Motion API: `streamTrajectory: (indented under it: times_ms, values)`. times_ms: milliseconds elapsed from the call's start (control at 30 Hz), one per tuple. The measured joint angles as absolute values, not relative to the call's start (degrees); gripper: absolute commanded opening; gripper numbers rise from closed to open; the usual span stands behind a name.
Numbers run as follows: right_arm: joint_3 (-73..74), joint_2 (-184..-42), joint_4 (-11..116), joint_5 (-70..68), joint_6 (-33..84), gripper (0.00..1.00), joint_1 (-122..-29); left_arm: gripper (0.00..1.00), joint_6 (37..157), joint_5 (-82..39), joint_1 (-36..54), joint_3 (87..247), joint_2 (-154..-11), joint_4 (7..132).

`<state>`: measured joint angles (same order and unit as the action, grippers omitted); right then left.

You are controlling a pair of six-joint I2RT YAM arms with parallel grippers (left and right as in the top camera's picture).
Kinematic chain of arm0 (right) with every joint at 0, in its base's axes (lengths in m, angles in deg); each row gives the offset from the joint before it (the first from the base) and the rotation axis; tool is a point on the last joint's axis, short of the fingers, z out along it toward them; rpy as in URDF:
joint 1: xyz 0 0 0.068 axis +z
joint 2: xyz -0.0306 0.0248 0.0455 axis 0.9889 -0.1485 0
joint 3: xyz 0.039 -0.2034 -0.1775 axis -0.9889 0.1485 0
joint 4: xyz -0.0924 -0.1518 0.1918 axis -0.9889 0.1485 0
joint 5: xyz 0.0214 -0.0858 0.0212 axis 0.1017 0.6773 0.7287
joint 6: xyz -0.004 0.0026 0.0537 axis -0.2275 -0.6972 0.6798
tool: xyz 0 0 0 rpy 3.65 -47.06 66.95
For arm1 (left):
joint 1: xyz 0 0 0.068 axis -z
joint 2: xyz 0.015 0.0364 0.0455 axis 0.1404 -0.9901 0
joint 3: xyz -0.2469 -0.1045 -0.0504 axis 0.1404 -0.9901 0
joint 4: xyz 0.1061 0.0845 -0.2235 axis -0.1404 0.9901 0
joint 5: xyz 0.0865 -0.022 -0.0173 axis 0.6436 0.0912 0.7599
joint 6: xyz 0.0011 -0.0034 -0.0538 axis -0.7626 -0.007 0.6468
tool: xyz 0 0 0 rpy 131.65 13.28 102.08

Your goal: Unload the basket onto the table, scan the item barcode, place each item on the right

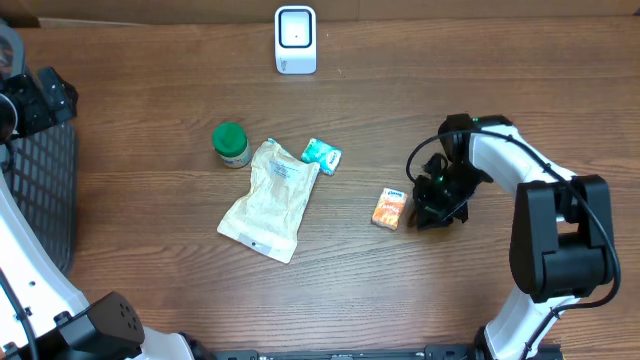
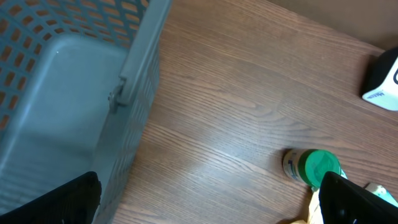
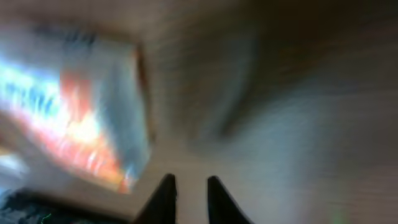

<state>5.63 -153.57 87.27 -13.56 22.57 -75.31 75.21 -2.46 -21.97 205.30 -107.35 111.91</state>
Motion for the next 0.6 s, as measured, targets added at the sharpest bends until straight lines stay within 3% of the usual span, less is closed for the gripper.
streamTrajectory:
  times_ms: [300,500,600]
  values:
    - [6.64,-153.43,69.41,-11.92,24.47,0.04,-72.53,1.0,75.21,-2.44,-21.97,205.3,-107.35,111.93]
    - [6.55,-153.43,64.82,-15.37,23.94,0.05,-68.55,1.0,75.21,-2.44,-21.97,205.3,-107.35,111.91]
    - [4.8,-153.46,67.27,-16.05,23.79,0.17,-68.36,1.0,75.21,-2.46,-21.97,205.3,-107.35,111.93]
